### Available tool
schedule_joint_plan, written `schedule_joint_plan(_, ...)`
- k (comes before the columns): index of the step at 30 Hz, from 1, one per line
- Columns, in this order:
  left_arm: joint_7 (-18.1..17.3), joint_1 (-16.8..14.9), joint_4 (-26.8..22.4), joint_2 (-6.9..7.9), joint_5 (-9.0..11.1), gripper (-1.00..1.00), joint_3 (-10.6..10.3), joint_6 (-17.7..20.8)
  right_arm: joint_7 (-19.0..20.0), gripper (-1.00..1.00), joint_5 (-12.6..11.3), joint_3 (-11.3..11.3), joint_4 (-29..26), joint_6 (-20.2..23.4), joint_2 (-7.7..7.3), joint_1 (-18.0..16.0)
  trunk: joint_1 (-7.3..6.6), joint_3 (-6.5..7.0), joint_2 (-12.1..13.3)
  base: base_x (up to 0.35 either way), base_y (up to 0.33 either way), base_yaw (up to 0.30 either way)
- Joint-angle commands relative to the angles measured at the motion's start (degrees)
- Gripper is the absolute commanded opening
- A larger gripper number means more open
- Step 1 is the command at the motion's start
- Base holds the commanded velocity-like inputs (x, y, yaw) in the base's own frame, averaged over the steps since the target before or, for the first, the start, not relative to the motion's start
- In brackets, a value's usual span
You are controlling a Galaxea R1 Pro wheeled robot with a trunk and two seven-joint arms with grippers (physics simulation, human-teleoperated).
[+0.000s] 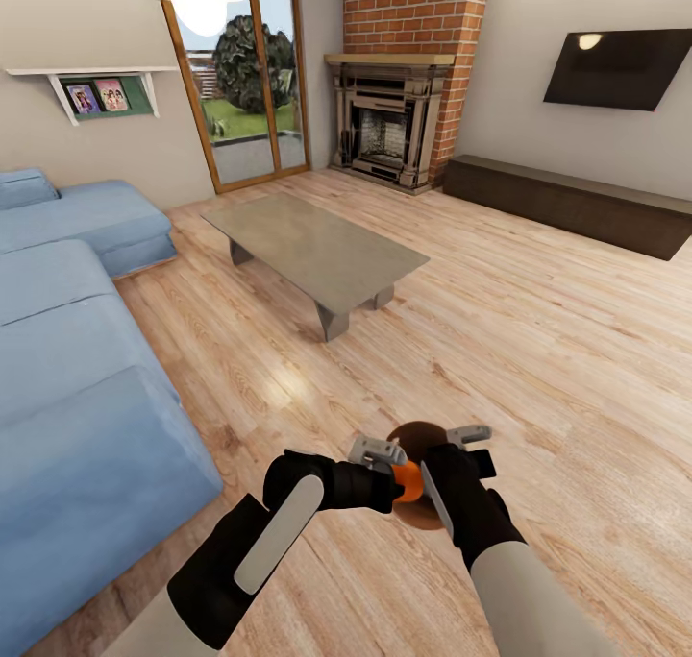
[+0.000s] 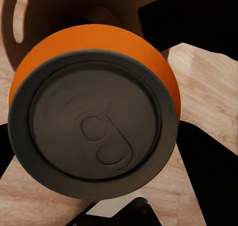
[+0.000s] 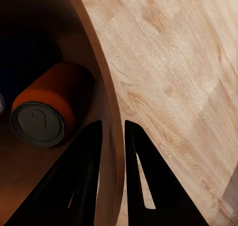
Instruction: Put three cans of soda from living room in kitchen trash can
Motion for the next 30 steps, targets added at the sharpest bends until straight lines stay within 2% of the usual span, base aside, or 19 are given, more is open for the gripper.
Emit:
schedule_joint_plan(1, 0.02, 0.00, 0.00, 0.00, -0.01, -1.00, 0.00, 0.00, 0.12, -1.00, 1.10, 0.08, -0.05, 0.28, 0.10, -0.02, 0.00, 0.01, 0.00, 0.000, 0.000, 0.000)
schedule_joint_plan(7, 0.07, 0.00, 0.26, 0.04, -0.03, -1.00, -0.03, -0.49, 0.14, -1.00, 1.09, 0.38, -0.04, 0.30, 0.63, 0.03, 0.00, 0.01, 0.00, 0.000, 0.000, 0.000)
schedule_joint_plan(16, 0.09, 0.00, 0.72, 0.15, -0.32, -1.00, -0.19, -1.64, 0.14, -1.00, 1.11, 0.45, -0.04, 0.30, 0.68, 0.04, 0.00, 0.01, 0.00, 0.000, 0.000, 0.000)
schedule_joint_plan(30, 0.04, -0.08, 5.89, -0.01, -0.37, -1.00, -0.26, -5.29, 0.14, -1.00, 1.11, 0.45, -0.04, 0.30, 0.75, 0.04, 0.00, 0.01, 0.00, 0.000, 0.000, 0.000)
